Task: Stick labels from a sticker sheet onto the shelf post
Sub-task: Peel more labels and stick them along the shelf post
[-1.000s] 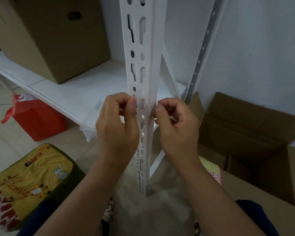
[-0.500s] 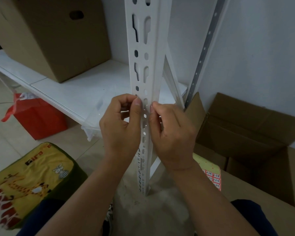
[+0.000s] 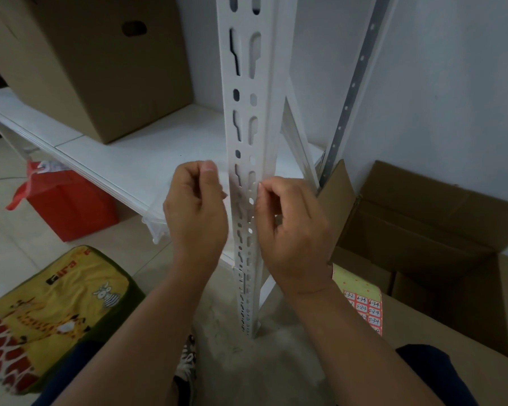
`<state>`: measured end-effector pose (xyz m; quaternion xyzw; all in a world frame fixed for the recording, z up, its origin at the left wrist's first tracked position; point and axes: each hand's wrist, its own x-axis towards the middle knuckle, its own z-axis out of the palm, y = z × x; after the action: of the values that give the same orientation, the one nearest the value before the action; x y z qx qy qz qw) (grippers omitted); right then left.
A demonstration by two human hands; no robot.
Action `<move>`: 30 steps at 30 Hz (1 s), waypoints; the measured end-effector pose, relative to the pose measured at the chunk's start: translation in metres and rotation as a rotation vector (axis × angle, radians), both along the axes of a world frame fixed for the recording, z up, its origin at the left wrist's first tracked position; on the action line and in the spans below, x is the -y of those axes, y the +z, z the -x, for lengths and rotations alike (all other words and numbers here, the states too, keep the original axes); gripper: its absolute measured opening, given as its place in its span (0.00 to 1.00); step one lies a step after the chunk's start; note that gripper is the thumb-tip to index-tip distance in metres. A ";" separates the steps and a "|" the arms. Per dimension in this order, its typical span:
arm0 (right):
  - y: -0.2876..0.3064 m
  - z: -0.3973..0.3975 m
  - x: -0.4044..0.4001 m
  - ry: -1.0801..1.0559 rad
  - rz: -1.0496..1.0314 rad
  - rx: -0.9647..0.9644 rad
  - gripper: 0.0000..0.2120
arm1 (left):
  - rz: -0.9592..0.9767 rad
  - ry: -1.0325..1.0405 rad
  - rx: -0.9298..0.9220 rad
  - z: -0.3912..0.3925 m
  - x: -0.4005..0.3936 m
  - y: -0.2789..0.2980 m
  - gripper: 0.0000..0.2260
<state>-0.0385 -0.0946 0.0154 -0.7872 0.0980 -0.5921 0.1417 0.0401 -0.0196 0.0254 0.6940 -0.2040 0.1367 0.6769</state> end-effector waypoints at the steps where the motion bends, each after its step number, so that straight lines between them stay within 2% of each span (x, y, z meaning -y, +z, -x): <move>1: 0.000 0.000 -0.001 0.011 -0.009 0.000 0.02 | -0.025 0.019 -0.047 -0.009 -0.001 -0.002 0.14; 4: 0.000 0.002 -0.003 0.073 -0.112 0.011 0.04 | -0.191 0.019 -0.160 -0.039 -0.005 -0.008 0.21; 8: 0.001 0.003 -0.003 0.139 -0.264 -0.006 0.05 | -0.565 -0.002 -0.221 -0.077 -0.010 -0.025 0.21; 12: -0.002 0.002 -0.002 0.107 -0.209 -0.011 0.04 | -0.787 -0.016 -0.202 -0.096 -0.009 -0.043 0.09; 14: -0.004 0.001 -0.003 0.074 -0.155 0.000 0.04 | -0.888 -0.005 -0.194 -0.098 -0.008 -0.046 0.11; 16: -0.006 0.000 -0.003 0.042 -0.110 0.003 0.03 | -0.998 0.017 -0.184 -0.099 -0.005 -0.049 0.17; 18: -0.008 0.001 -0.003 0.028 -0.077 -0.002 0.03 | -1.043 0.037 -0.162 -0.099 -0.003 -0.054 0.19; 21: -0.008 0.002 -0.003 0.033 -0.084 -0.002 0.03 | -1.014 0.025 -0.159 -0.096 0.000 -0.058 0.08; 24: -0.006 0.003 -0.004 0.025 -0.084 -0.003 0.05 | -1.019 -0.009 -0.163 -0.096 0.000 -0.058 0.18; 30: -0.007 0.001 -0.005 0.006 -0.063 0.012 0.03 | -0.950 -0.022 -0.161 -0.090 0.004 -0.052 0.15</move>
<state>-0.0397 -0.0900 0.0079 -0.7790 0.1137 -0.5931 0.1688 0.1300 -0.0236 -0.0267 0.9326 -0.1982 -0.0329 0.2997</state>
